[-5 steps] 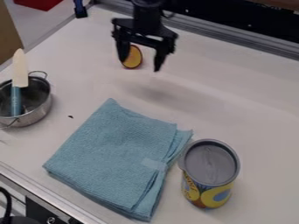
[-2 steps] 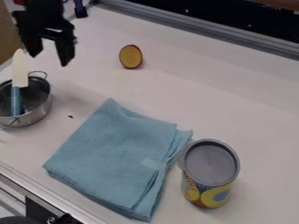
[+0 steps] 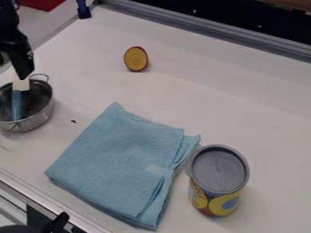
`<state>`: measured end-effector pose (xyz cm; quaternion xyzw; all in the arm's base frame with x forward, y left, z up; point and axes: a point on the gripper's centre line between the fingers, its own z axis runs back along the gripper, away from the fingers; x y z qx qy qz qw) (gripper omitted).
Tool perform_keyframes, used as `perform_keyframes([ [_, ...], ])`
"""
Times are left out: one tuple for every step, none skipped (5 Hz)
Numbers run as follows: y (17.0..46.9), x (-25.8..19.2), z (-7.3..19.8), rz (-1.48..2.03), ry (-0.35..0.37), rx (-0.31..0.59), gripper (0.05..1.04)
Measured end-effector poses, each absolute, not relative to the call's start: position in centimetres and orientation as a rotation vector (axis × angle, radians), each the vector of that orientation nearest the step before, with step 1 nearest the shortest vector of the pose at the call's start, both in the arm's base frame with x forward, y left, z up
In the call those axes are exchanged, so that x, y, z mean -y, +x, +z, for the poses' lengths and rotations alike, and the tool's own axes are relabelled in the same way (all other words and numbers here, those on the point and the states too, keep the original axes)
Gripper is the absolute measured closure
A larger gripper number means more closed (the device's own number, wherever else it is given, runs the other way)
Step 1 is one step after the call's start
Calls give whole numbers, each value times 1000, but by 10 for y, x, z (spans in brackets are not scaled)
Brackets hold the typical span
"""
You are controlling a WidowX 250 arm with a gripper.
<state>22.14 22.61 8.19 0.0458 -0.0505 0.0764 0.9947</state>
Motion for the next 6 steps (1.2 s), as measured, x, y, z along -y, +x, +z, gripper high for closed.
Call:
perform_keyframes([
  [211,-233,68,167,70,71,84],
  [206,-234,56,175,105,48,84],
  [203,-230,46,183,110,55,84],
  [200,-225,38,213,107,63,84],
  [201,-222,30,239,137,84,84],
  [203,-219,24,270,164,113,84],
])
